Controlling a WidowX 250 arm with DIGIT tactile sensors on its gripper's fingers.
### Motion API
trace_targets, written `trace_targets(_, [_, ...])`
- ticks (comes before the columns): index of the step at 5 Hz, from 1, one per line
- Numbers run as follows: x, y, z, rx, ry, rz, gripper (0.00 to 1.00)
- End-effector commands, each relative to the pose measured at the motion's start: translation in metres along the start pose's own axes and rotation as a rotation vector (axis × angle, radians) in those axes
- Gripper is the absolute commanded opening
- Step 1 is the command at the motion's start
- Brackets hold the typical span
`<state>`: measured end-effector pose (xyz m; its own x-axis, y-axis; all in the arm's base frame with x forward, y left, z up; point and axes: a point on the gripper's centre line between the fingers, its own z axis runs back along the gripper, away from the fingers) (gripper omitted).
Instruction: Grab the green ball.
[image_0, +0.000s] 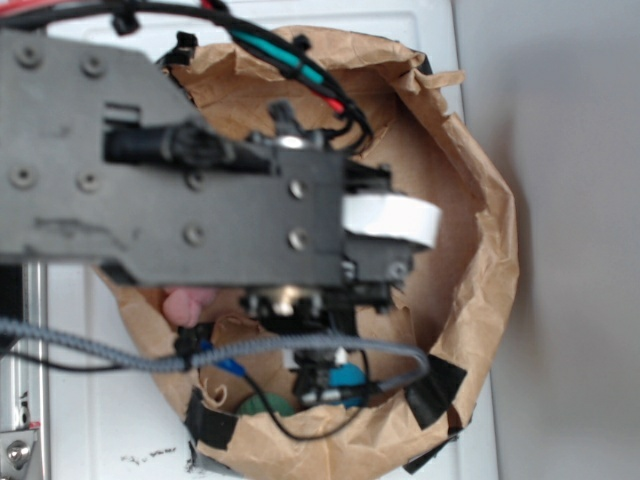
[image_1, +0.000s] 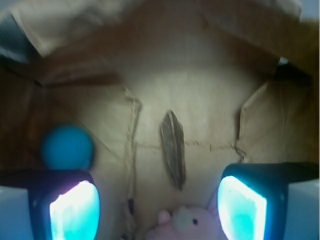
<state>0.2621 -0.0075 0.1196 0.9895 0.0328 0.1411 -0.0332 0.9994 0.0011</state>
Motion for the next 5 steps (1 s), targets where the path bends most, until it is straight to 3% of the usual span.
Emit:
trace_targets(1, [-0.026,0.01,-0.005,0.019,-0.026,-0.054,1.0])
trace_targets(3, [-0.046,-0.011,-0.022,-0.05,0.071,-0.052,1.0])
trace_targets(5, [-0.053,-0.021,-0.02,-0.192,0.118,-0.034,1.0])
